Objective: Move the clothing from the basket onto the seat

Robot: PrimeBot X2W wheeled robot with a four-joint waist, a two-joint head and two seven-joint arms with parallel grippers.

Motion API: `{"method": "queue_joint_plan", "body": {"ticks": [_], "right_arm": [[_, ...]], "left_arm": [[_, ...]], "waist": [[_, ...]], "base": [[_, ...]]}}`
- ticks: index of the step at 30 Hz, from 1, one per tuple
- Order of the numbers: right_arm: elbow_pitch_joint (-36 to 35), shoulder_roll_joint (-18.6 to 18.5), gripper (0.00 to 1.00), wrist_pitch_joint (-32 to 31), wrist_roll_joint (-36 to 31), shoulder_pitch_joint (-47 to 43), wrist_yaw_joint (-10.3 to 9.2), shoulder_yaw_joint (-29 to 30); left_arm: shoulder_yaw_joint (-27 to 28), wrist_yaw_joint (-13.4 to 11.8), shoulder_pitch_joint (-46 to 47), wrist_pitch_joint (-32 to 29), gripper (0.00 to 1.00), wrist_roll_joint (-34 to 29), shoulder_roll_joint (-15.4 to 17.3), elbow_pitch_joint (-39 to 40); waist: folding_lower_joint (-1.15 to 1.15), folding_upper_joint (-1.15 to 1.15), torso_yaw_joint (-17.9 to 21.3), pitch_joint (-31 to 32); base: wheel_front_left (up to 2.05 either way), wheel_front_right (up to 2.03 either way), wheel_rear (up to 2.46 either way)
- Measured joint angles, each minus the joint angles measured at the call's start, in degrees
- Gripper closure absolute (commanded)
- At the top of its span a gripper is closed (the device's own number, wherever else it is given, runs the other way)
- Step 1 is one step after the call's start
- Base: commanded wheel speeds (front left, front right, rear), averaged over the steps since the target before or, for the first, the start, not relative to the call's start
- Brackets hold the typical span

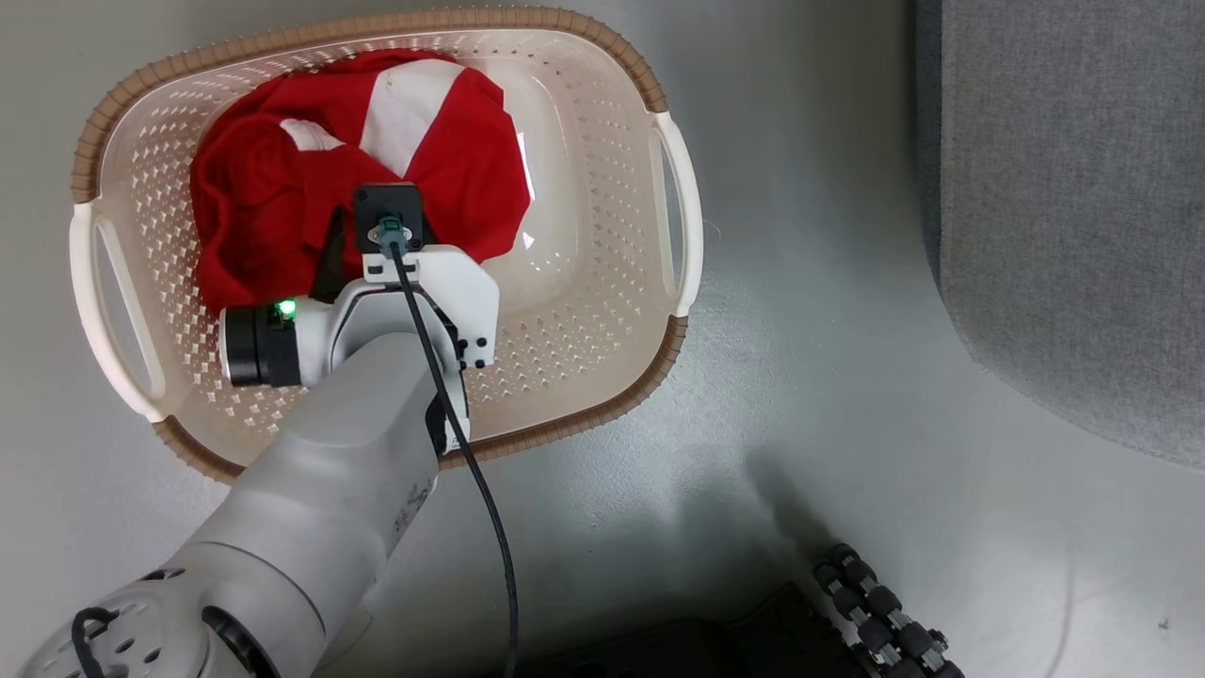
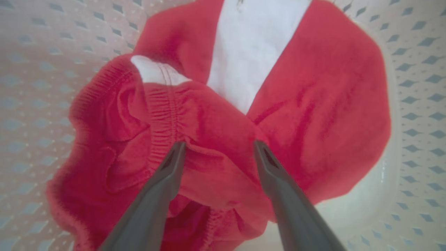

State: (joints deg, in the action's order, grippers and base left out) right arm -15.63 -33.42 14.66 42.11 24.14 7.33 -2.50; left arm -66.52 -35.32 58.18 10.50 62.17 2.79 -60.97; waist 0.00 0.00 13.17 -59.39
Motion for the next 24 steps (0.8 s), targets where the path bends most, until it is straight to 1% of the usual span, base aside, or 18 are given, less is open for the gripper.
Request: {"method": "queue_joint_plan", "body": {"ticks": [4, 5, 6, 7, 12, 16, 24], "right_arm": [[-0.4, -0.1, 0.0, 0.0, 0.0, 0.0, 0.0, 0.0], [-0.5, -0.1, 0.0, 0.0, 0.0, 0.0, 0.0, 0.0], [-0.7, -0.1, 0.0, 0.0, 0.0, 0.0, 0.0, 0.1], [-0.7, -0.2, 0.0, 0.0, 0.0, 0.0, 0.0, 0.1], [-0.7, -0.1, 0.0, 0.0, 0.0, 0.0, 0.0, 0.1], [-0.5, 0.3, 0.0, 0.0, 0.0, 0.4, 0.0, 0.0], [0.3, 0.9, 0.0, 0.0, -0.2, 1.2, 0.0, -1.6]], "left_arm": [[-1.5, -1.1, 0.0, -0.9, 0.0, 2.3, 0.1, -0.1], [-1.9, -1.2, 0.1, -0.9, 0.04, 2.6, 0.1, -0.1], [-2.3, -1.6, 0.1, -0.9, 0.47, 2.9, 0.1, -0.1], [-2.7, -1.6, 0.2, -0.9, 1.0, 3.2, 0.1, 0.0], [-4.5, -1.6, 1.3, -0.8, 1.0, 4.9, 0.1, 0.8], [-5.2, -1.6, 1.4, 0.5, 1.0, 5.7, 0.2, 1.1], [-6.1, -0.6, -1.0, 3.3, 1.0, 7.1, 0.2, 2.8]], "waist": [[0.0, 0.0, -0.2, -0.1], [0.0, 0.0, -0.2, -0.1], [0.0, 0.0, -0.2, -0.1], [0.0, 0.0, -0.2, -0.2], [0.0, 0.0, -0.2, -0.4], [0.0, 0.0, 0.1, 0.1], [0.0, 0.0, -0.4, 4.6]], "base": [[0.0, 0.0, 0.0], [0.0, 0.0, 0.0], [0.0, 0.0, 0.0], [0.0, 0.0, 0.0], [0.0, 0.0, 0.0], [0.0, 0.0, 0.0], [0.0, 0.0, 0.0]]}}
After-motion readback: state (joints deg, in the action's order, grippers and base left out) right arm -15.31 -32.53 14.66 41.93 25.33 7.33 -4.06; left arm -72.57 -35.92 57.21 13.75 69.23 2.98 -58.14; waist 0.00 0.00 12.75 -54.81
